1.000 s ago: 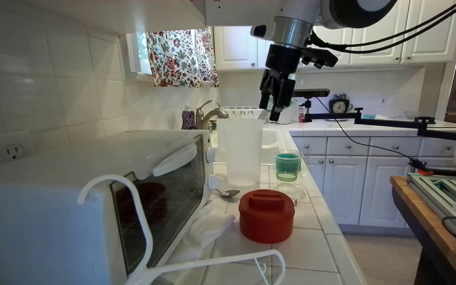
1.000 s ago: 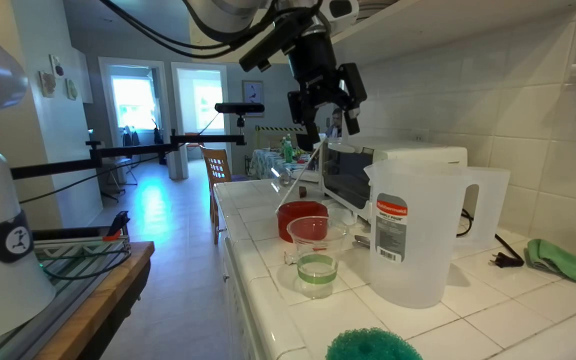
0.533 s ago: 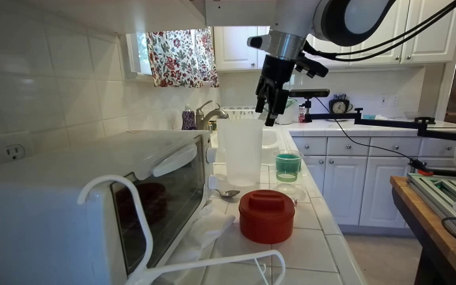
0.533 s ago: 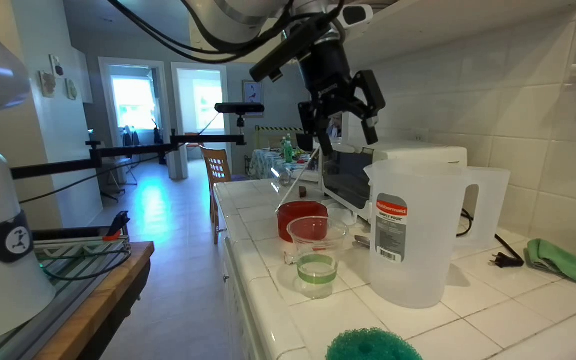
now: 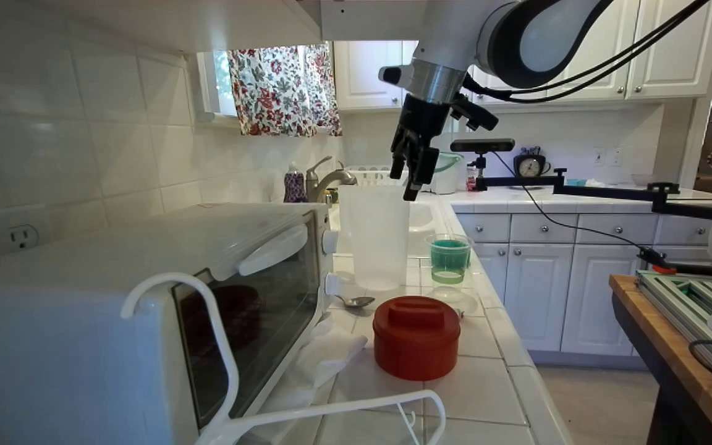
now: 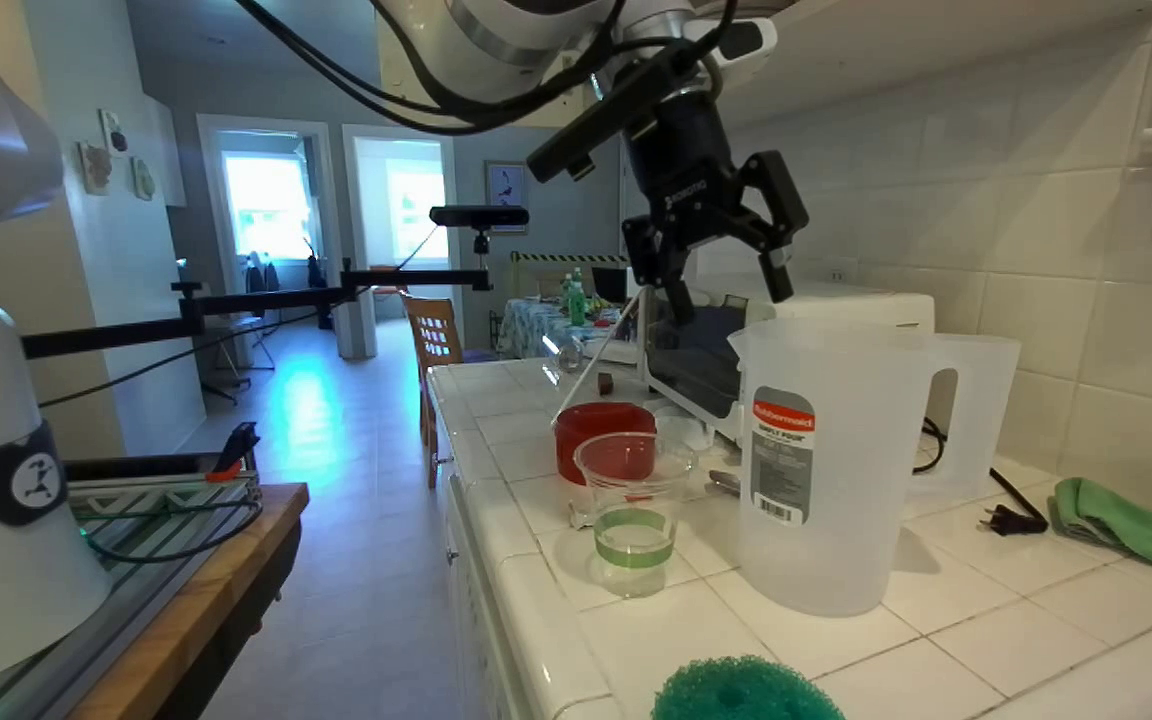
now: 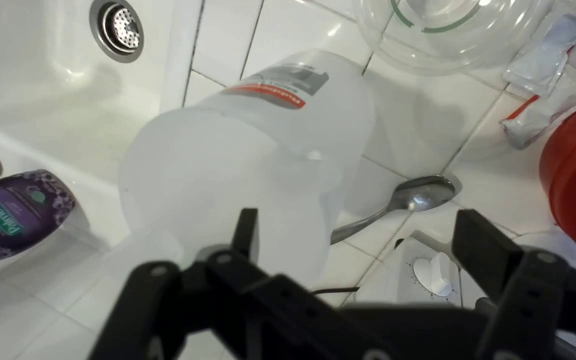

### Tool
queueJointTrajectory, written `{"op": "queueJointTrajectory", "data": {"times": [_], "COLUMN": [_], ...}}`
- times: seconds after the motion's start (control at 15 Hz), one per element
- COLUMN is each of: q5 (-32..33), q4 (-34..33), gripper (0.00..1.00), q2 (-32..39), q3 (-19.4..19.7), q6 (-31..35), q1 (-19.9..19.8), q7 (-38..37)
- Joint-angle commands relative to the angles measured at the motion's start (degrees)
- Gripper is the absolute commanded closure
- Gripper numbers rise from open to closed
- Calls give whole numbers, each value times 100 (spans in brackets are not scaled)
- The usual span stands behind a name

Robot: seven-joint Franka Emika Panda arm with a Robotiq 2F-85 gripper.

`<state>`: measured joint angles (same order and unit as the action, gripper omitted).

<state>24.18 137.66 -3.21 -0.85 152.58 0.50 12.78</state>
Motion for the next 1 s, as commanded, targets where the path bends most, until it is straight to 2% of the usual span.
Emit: {"op": "queueJointTrajectory", "data": {"times": [0.0, 0.13, 0.2, 0.27, 0.33, 0.4, 0.73, 0.93], "q5": [126, 114, 116, 108, 103, 111, 105, 99], "q4": [-165, -190, -202, -212, -224, -240, -291, -308], "gripper": [0, 4, 18, 28, 31, 38, 79, 99], "q2": [207, 265, 290, 313, 329, 347, 405, 431], "q3": [35, 52, 55, 59, 59, 59, 64, 63], "q6": [103, 125, 125, 130, 133, 135, 165, 161], "q1": [-53, -57, -58, -56, -52, -50, -45, -40], "q7": [-6, -6, -4, -1, 0, -9, -17, -52]}}
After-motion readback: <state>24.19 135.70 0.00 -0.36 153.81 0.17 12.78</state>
